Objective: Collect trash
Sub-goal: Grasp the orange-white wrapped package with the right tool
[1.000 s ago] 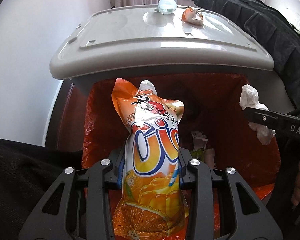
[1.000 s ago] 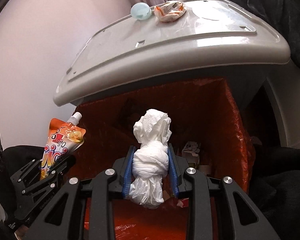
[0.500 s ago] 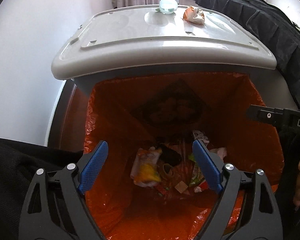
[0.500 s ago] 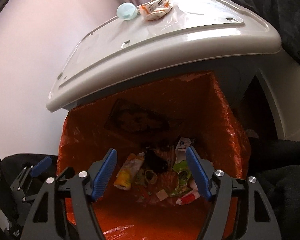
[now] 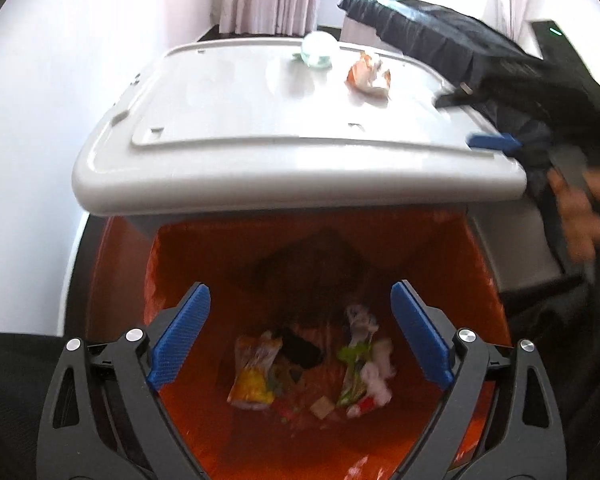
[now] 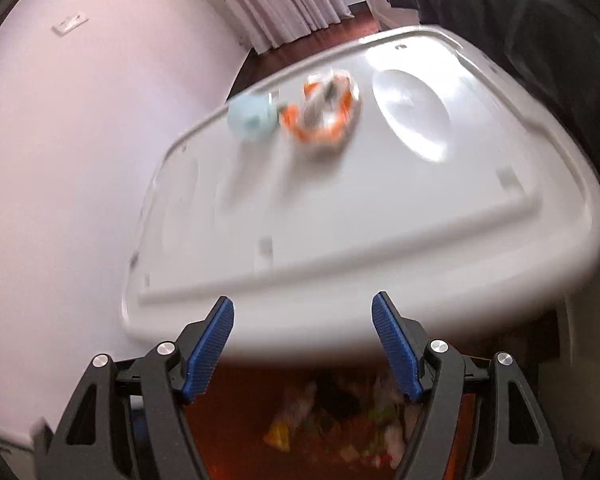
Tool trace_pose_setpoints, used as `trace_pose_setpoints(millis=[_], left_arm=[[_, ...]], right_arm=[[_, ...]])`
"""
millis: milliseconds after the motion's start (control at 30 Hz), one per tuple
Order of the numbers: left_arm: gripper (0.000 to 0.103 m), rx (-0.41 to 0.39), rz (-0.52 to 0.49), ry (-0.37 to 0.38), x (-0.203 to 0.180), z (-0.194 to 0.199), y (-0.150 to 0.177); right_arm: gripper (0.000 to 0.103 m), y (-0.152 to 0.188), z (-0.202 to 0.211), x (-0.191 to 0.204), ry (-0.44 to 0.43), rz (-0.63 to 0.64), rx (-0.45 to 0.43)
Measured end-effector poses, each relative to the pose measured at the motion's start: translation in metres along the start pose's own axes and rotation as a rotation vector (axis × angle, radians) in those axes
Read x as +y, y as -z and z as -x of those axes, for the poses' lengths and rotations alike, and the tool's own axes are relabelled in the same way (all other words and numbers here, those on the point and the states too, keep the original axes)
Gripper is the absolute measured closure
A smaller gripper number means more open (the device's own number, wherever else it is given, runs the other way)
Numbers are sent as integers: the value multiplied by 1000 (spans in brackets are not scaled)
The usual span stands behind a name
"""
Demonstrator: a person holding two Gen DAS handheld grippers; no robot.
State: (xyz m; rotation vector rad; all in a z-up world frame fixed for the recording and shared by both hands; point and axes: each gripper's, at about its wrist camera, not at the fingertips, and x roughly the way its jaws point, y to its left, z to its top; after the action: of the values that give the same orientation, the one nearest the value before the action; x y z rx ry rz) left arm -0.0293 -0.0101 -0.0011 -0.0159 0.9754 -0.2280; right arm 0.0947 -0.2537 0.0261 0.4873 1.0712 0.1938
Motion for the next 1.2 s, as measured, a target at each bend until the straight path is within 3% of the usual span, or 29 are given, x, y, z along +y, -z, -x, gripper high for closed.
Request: trace_pose_setpoints(millis=[167, 333, 533, 567, 600, 633, 733, 800, 867, 1000, 1100, 1200], left_arm=[[13, 38, 32, -1, 9, -15, 2], [13, 54, 169, 60, 32, -18, -4], [13, 29, 245, 71, 43, -16, -8], [13, 27, 238, 64, 43, -16, -8], [13, 23, 229, 54, 42, -15, -9], [13, 15, 215, 42, 40, -14, -9], [13, -1, 185, 29, 35, -12, -11], [13, -3, 175, 27, 34, -12, -12], [13, 1, 161, 15, 31, -13, -15], [13, -19, 132, 13, 22, -12, -36], [13, -42, 123, 32, 10, -21, -69], [13, -98, 76, 15, -11, -42, -119]], right_arm=[[32, -78, -41, 7, 58, -71, -27], [32, -142, -90, 9, 151, -133, -30], [27, -172, -147, 11, 315, -132, 13], [30, -170, -155, 14, 353, -98, 8], [48, -167, -154, 21, 406, -34, -9], [59, -162, -160, 30, 463, 46, -6], [76, -138, -159, 43, 497, 181, -35], [79, -127, -149, 38, 455, 182, -21], [81, -117, -127, 23, 339, 97, 15], [80, -79, -40, 6, 112, 0, -22], [79, -53, 12, -4, 53, -19, -131], [79, -39, 29, -25, 72, -53, -213]])
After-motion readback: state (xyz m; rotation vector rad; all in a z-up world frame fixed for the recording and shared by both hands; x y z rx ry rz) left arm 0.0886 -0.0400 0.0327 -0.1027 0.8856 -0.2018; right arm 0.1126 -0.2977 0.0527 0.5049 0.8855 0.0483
